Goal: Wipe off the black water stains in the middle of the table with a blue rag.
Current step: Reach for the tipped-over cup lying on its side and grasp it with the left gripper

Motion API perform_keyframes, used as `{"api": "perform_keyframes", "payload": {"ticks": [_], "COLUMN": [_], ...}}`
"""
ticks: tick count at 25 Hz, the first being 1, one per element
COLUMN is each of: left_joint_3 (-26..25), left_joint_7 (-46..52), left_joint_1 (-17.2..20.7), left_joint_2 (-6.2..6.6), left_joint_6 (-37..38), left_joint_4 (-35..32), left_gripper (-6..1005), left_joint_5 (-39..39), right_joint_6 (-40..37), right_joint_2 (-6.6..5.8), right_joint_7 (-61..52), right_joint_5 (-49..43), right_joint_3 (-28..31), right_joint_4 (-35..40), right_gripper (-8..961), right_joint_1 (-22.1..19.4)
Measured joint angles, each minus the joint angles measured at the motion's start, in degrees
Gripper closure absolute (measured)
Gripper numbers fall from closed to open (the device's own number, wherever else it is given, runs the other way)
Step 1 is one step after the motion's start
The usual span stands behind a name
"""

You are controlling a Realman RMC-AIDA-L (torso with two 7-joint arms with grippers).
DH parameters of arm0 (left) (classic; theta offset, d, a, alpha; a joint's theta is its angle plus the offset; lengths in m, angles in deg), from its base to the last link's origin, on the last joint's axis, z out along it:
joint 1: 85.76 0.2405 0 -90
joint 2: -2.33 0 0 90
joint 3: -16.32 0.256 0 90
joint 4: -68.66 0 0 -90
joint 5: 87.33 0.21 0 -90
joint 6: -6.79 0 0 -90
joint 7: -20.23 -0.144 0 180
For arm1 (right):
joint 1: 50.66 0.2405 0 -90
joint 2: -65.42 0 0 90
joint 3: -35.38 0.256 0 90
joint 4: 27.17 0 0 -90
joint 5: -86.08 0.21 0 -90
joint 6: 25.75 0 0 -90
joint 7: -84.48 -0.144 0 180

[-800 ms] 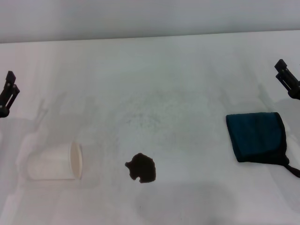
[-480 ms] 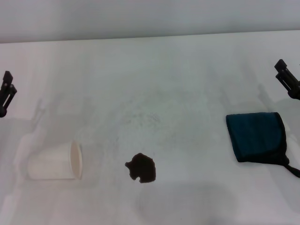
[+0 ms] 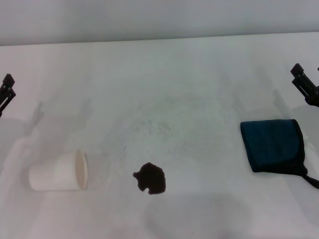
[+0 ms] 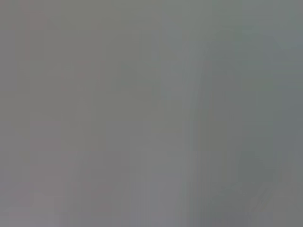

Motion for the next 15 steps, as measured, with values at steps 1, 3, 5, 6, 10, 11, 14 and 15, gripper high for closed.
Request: {"api": "perform_keyframes", "payload": {"ticks": [1, 3, 5, 6, 10, 11, 14, 15], "left_joint_3": [0.0, 0.7, 1.9, 2.3, 2.3, 2.3, 2.3, 2.3], "left_joint_7": [2.8, 8.7, 15.3, 18.1, 27.6, 29.9, 36.3, 38.0], "left_joint_1": [-0.7, -2.5, -4.8, -5.7, -10.0, -11.0, -14.1, -15.2], "left_joint_2": [0.04, 0.08, 0.09, 0.09, 0.1, 0.1, 0.12, 0.11], "left_joint_6": [0.1, 0.2, 0.3, 0.3, 1.4, 2.1, 6.0, 7.7], "left_joint_4": [2.0, 6.4, 11.4, 13.3, 21.1, 23.1, 29.7, 32.0], "left_gripper": [124, 124, 124, 124, 124, 124, 124, 124], "left_joint_5": [1.6, 4.9, 8.7, 10.5, 20.3, 22.7, 30.5, 33.1], "right_joint_6": [0.0, 0.0, 0.0, 0.0, 0.0, 0.0, -0.2, -0.3], "right_joint_2": [0.0, 0.0, 0.0, 0.0, 0.0, 0.0, 0.0, 0.0], "right_joint_7": [0.0, 0.0, 0.0, 0.0, 0.0, 0.0, 0.0, 0.0], "right_joint_5": [0.0, 0.0, 0.0, 0.0, 0.0, 0.0, 0.0, 0.0], "right_joint_3": [0.0, 0.0, 0.0, -0.1, -0.1, -0.1, 0.0, 0.0], "right_joint_4": [0.0, 0.1, 0.3, 0.3, 0.4, 0.4, 0.5, 0.6], "right_gripper": [112, 112, 112, 112, 112, 112, 112, 112], "right_joint_1": [0.0, 0.0, 0.0, 0.1, 0.4, 0.5, 0.7, 0.7]}}
